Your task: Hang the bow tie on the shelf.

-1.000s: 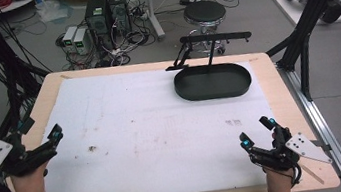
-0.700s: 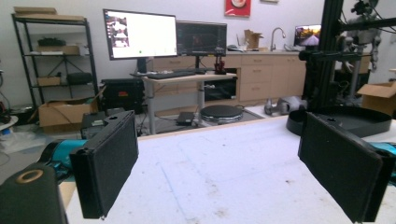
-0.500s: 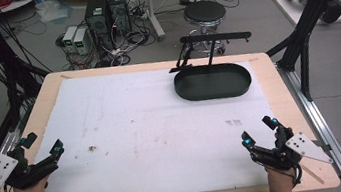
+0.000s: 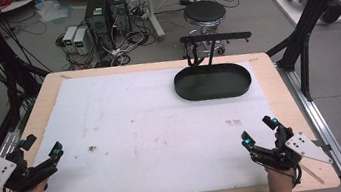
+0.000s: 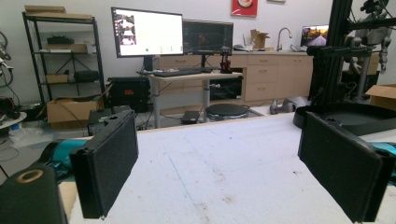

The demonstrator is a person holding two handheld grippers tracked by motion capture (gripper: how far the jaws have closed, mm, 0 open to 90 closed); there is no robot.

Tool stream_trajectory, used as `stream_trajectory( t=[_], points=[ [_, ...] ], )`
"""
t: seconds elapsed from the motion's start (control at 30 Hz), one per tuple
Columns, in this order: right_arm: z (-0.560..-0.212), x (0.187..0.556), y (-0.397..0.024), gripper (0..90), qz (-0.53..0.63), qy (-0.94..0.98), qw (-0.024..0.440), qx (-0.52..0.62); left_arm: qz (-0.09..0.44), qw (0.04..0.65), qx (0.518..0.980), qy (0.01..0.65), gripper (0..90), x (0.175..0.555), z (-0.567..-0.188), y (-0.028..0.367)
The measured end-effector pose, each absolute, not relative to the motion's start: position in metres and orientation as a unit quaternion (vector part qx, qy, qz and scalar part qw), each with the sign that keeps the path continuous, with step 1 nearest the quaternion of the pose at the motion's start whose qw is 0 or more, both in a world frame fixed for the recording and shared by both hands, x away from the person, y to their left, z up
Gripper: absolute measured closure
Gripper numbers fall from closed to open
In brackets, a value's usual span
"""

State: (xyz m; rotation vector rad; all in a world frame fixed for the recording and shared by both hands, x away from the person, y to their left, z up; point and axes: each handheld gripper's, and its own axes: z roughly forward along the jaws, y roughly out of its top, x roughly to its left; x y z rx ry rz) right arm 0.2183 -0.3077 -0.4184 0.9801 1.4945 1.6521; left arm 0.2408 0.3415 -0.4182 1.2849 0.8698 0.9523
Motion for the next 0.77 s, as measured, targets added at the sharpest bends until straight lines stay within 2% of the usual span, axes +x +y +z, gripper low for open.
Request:
stream_trajectory(
  t=[0.77],
  points=[
    [-0.4197, 0.2157, -0.3104, 10.9, 0.631, 0.577, 0.353, 0.379, 0.415, 0.612, 0.558, 0.377, 12.7, 0.2425, -0.4199, 0.3386]
  ],
)
